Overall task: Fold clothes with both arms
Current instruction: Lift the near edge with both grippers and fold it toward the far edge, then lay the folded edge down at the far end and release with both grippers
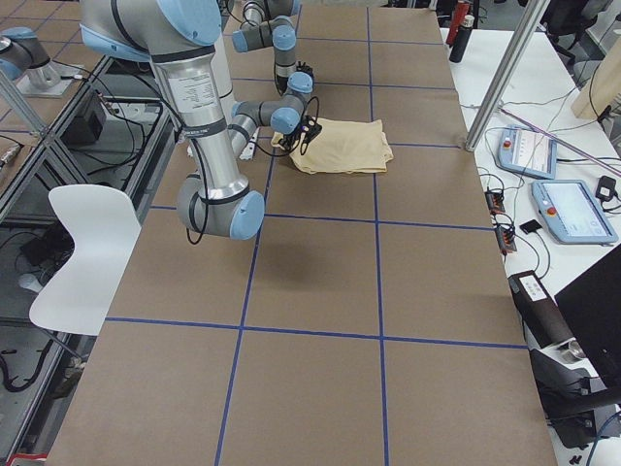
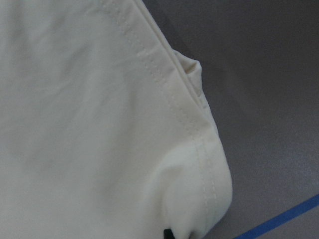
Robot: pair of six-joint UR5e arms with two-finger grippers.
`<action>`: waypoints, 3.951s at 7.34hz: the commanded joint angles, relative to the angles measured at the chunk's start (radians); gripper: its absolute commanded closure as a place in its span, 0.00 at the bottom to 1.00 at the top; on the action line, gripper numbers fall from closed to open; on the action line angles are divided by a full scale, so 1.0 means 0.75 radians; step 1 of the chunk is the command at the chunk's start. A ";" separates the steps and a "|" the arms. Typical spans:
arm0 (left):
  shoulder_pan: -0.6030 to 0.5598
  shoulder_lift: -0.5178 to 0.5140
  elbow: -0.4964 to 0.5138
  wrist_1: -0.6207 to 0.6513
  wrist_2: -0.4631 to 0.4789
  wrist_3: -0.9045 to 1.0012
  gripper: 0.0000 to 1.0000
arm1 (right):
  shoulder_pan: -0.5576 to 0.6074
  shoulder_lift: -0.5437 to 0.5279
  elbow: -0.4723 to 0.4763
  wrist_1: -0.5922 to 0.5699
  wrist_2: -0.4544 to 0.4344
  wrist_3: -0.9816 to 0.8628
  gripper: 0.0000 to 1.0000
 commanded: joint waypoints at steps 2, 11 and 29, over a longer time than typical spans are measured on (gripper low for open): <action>-0.132 -0.009 -0.034 -0.001 -0.011 0.025 1.00 | 0.182 0.025 0.018 -0.001 0.092 -0.116 1.00; -0.588 -0.215 0.428 -0.412 -0.117 0.203 1.00 | 0.499 0.407 -0.462 0.003 0.143 -0.290 1.00; -0.689 -0.112 0.565 -0.713 -0.121 0.309 0.01 | 0.575 0.549 -0.795 0.427 0.188 -0.315 0.00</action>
